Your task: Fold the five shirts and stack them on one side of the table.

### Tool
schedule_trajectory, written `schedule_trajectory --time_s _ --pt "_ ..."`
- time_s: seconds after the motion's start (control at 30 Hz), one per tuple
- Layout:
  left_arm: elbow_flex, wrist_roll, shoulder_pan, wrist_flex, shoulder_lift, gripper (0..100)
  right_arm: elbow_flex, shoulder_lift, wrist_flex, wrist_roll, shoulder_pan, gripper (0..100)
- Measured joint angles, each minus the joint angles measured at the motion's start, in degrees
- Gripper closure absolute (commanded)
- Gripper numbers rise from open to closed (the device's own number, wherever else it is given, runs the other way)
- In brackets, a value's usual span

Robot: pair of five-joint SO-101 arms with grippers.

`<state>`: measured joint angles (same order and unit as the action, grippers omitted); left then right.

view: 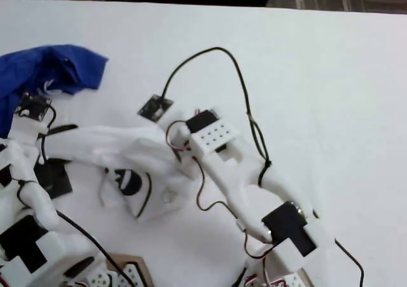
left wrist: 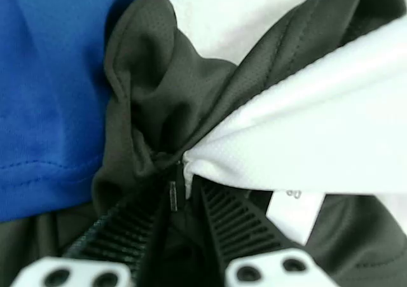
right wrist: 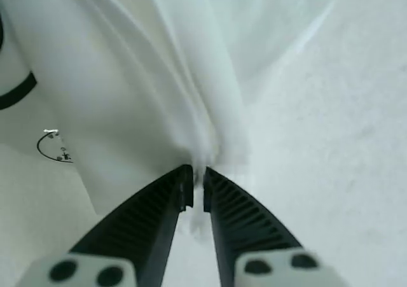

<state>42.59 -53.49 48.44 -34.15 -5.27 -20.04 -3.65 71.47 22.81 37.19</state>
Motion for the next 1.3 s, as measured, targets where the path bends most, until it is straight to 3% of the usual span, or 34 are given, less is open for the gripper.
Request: schedule_trajectory --time_s 0.33,0.7,0.87,1.03,1.3 --pt "0.0 0.0 0.0 0.0 0.0 98 1.6 1.0 2.5 2.7 -0.5 97.8" --pt "0.0 0.0 0.0 0.0 0.0 98 10.1 9.1 8.3 7.4 -10.8 97.8" --pt "0.0 0.0 0.0 0.0 0.0 98 7.9 9.0 8.2 7.4 -8.9 97.0" --pt "0.0 0.0 0.0 0.0 0.0 98 5.5 8.4 8.2 5.7 -2.6 85.1" --pt "0.0 0.0 0.0 0.0 0.0 98 4.0 1.1 4.7 5.2 -1.0 88.6"
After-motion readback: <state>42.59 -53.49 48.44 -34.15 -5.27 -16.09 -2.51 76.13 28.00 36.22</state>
